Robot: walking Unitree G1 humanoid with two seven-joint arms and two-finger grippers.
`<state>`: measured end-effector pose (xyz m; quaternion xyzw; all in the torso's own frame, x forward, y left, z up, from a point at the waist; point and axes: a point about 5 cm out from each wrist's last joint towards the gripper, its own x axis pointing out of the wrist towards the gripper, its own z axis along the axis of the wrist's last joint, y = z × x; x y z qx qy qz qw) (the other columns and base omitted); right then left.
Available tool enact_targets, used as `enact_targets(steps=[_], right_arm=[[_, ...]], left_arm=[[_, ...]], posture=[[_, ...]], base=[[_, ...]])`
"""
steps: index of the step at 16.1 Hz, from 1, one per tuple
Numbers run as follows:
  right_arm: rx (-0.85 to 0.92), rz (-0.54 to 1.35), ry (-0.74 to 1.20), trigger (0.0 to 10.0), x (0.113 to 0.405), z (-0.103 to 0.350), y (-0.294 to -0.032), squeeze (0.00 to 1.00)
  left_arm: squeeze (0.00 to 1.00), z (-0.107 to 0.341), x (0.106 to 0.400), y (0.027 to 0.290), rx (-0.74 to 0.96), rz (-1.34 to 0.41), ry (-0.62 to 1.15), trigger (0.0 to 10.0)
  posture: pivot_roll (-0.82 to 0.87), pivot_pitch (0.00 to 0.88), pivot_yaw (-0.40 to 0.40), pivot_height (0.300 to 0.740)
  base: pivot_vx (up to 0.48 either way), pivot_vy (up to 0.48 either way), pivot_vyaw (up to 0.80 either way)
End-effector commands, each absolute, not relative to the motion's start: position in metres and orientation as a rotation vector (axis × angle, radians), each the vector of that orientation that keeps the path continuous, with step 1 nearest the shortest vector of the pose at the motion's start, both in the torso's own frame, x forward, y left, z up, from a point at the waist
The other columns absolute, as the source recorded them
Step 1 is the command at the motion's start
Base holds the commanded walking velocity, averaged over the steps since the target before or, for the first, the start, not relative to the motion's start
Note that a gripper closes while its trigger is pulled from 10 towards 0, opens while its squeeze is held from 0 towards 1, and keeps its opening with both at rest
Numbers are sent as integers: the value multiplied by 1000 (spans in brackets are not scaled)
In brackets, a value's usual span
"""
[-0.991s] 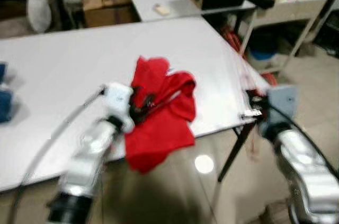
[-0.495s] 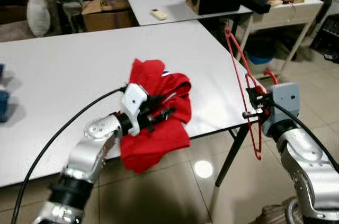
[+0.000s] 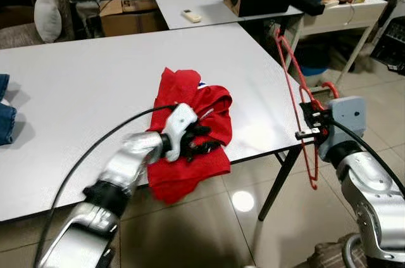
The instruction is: Hang hanger
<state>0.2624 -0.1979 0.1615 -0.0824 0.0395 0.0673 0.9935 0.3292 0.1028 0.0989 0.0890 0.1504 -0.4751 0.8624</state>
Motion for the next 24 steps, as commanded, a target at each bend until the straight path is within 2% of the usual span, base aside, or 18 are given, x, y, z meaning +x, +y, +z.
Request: enact_targets(steps=[1, 4, 7, 11, 13, 15, 17, 18, 19, 21, 22, 24], right_arm=[[-166, 141, 86, 10000, 262, 162, -198, 0], [-167, 138, 95, 10000, 261, 161, -197, 0], [-165, 138, 99, 10000, 261, 160, -196, 0], [-160, 140, 102, 10000, 261, 159, -194, 0], [-158, 141, 102, 10000, 261, 159, -193, 0], [-155, 144, 100, 10000, 262, 159, -191, 0], [-147, 145, 80, 10000, 263, 162, -191, 0], [-130, 143, 57, 10000, 264, 166, -191, 0], [-124, 147, 43, 10000, 263, 168, -190, 0], [-108, 141, 38, 10000, 263, 171, -190, 0], [-102, 131, 34, 10000, 264, 173, -190, 0], [-104, 100, 11, 10000, 268, 180, -189, 0]], left_arm=[[0, 99, 339, 107, 209, -888, 305, 10000], [0, 92, 352, 108, 172, -696, 323, 10000], [0, 84, 361, 125, 173, -453, 354, 10000], [0, 72, 358, 137, 165, -344, 390, 10000], [0, 72, 357, 136, 148, -365, 364, 10000], [0, 77, 354, 124, 98, -547, 291, 10000], [0, 88, 358, 124, 86, -580, 234, 10000], [0, 107, 365, 130, -4, -582, 149, 10000], [1000, 126, 370, 140, -69, -606, 63, 10000], [1000, 158, 361, 159, -95, -696, -95, 10000], [1000, 172, 353, 165, -138, -699, -151, 10000], [1000, 187, 339, 175, -96, -625, -221, 10000]], posture=[[-222, 0, 15, 740], [-229, 0, 24, 740], [-236, 0, 32, 740], [-238, 0, 37, 740], [-235, 0, 36, 740], [-232, 0, 36, 740], [-230, 0, 36, 740], [-229, 0, 40, 740], [-228, 0, 50, 740], [-215, 0, 54, 740], [-208, 0, 56, 740], [-192, 0, 59, 740]], base=[[0, 0, 0], [0, 0, 0], [0, 0, 0], [0, 0, 0], [0, 0, 0], [0, 0, 0], [0, 0, 0], [0, 0, 0], [0, 0, 0], [0, 0, 0], [0, 0, 0], [0, 0, 0]])
